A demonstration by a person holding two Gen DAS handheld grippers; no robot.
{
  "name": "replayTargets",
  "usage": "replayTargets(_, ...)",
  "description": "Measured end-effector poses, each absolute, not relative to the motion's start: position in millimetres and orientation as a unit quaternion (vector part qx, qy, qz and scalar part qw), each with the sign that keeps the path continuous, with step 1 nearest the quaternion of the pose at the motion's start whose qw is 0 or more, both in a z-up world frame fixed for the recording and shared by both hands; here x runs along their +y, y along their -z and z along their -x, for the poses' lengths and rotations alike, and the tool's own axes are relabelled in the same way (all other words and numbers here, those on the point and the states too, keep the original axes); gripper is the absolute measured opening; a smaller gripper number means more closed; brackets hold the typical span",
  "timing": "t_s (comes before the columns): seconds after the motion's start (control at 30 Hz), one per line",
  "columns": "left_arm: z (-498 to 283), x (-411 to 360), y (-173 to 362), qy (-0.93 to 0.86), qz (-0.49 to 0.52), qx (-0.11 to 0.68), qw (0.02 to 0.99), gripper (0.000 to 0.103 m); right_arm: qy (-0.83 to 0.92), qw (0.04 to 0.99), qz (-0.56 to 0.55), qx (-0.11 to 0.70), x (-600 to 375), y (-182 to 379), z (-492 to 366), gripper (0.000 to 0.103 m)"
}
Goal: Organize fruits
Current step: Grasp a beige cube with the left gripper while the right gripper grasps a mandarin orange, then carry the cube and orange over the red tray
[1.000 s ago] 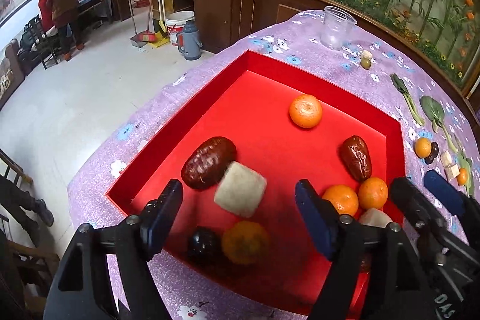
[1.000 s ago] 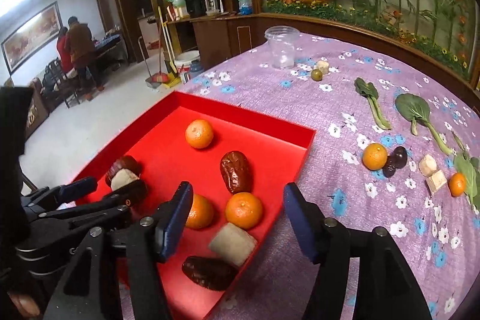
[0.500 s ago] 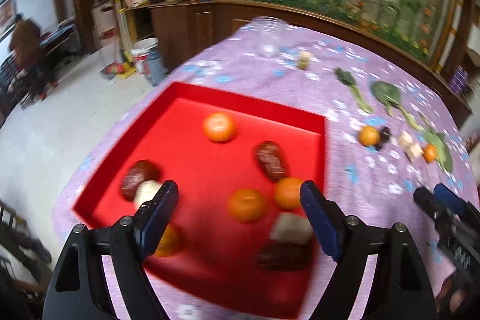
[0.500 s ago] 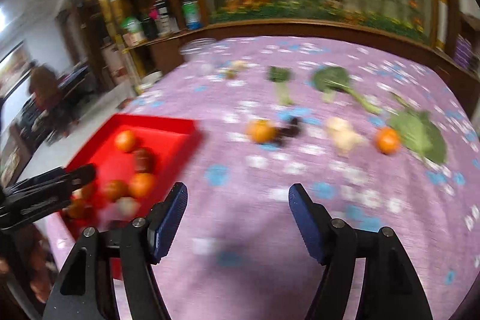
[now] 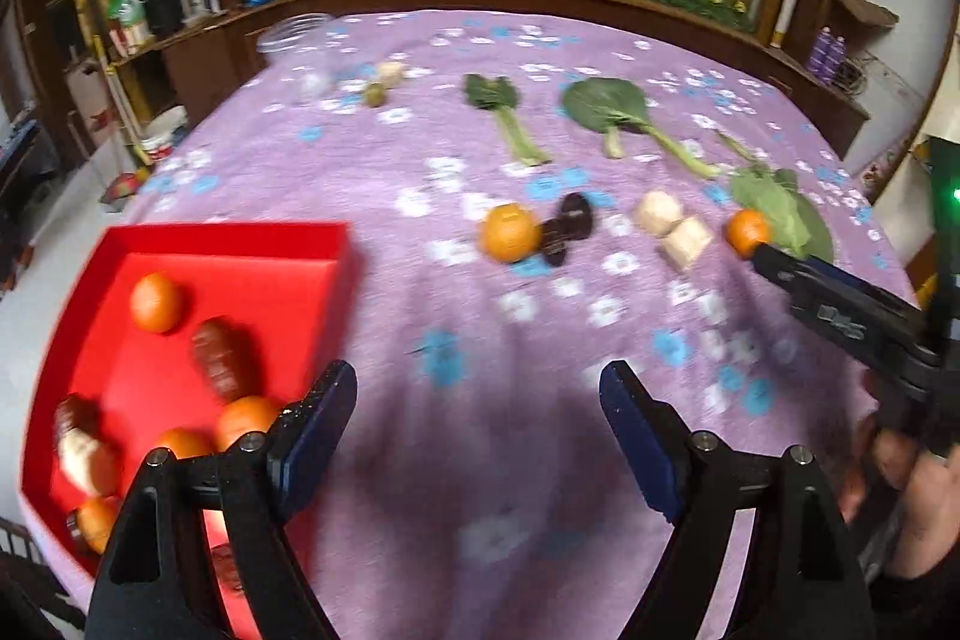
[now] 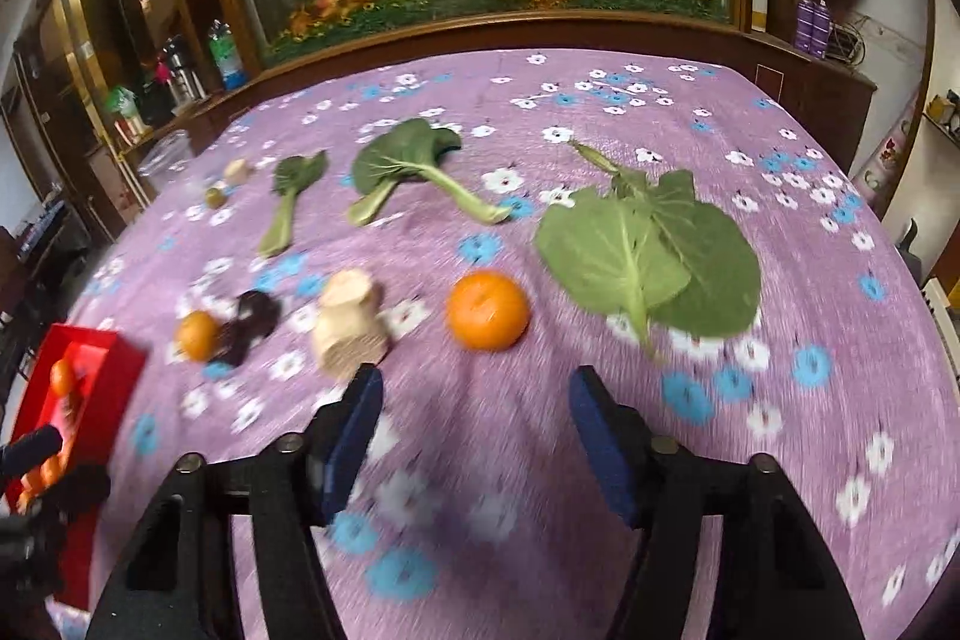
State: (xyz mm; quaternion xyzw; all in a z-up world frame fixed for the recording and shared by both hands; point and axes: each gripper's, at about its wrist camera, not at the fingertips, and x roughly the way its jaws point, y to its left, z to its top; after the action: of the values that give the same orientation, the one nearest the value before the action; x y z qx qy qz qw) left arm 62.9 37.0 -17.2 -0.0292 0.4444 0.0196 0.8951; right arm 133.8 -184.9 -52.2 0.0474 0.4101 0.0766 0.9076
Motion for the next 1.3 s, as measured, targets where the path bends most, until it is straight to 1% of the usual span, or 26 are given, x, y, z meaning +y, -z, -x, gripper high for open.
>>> replayTargets(0.03, -64.8, 32.5, 16.9, -0.015, 0.029, 0.443, 0.896, 0.082, -0.076, 0.908, -0.044, 0.410, -183.3, 53.2, -137.6, 0.061)
replayTargets(0.13, -77.9, 13.8, 14.9, 0.003, 0.019, 0.436, 0.900, 0.082, -0.069, 0.909, -0.032, 0.410, -180.4, 56.0, -156.5, 0.058)
replayTargets(0.2, -85.3, 4.8, 14.2, 0.011, 0.018, 0.431, 0.902, 0.082, -0.069, 0.906, -0.028, 0.416, -179.4, 59.4, -168.2, 0.054)
replayTargets(0.3, -95.4, -6.9, 15.1, 0.020, 0.015, 0.426, 0.904, 0.082, -0.073, 0.904, -0.020, 0.420, -175.9, 63.0, -176.8, 0.042)
replayTargets(0.33, -99.5, -10.7, 16.6, 0.022, 0.013, 0.427, 0.904, 0.082, -0.078, 0.903, -0.020, 0.423, -175.6, 64.4, -179.4, 0.036)
replayTargets(0.43, -111.0, -22.0, 22.4, 0.033, 0.011, 0.431, 0.901, 0.082, -0.079, 0.902, -0.016, 0.424, -175.5, 63.8, -178.6, 0.035)
replayTargets(0.47, -115.3, -26.5, 24.1, 0.040, 0.012, 0.430, 0.902, 0.080, -0.079, 0.902, -0.020, 0.424, -178.1, 63.7, -176.0, 0.035)
replayTargets(0.83, -151.2, -64.5, 44.1, 0.061, 0.000, 0.441, 0.895, 0.080, -0.048, 0.910, -0.072, 0.405, -235.3, 51.3, -136.8, 0.035)
replayTargets(0.9, -158.2, -71.4, 51.4, 0.060, -0.003, 0.450, 0.891, 0.069, -0.045, 0.912, -0.077, 0.401, -240.2, 48.8, -129.9, 0.035)
replayTargets(0.93, -161.7, -73.9, 55.3, 0.063, -0.004, 0.457, 0.887, 0.048, -0.044, 0.912, -0.079, 0.400, -242.6, 47.8, -125.8, 0.035)
replayTargets(0.97, -164.6, -76.4, 60.1, 0.062, -0.009, 0.467, 0.882, 0.033, -0.044, 0.913, -0.081, 0.398, -244.2, 46.8, -121.9, 0.035)
replayTargets(1.0, -163.0, -78.6, 58.7, 0.055, -0.020, 0.456, 0.888, 0.030, -0.043, 0.913, -0.082, 0.397, -245.2, 46.1, -118.7, 0.035)
replayTargets(1.03, -162.6, -79.0, 59.4, 0.063, -0.016, 0.461, 0.885, 0.027, -0.045, 0.913, -0.083, 0.397, -245.2, 45.4, -115.0, 0.035)
replayTargets(1.3, -112.2, -35.2, 47.4, 0.080, 0.027, 0.448, 0.890, 0.026, -0.067, 0.916, -0.075, 0.389, -229.8, 36.1, -85.3, 0.035)
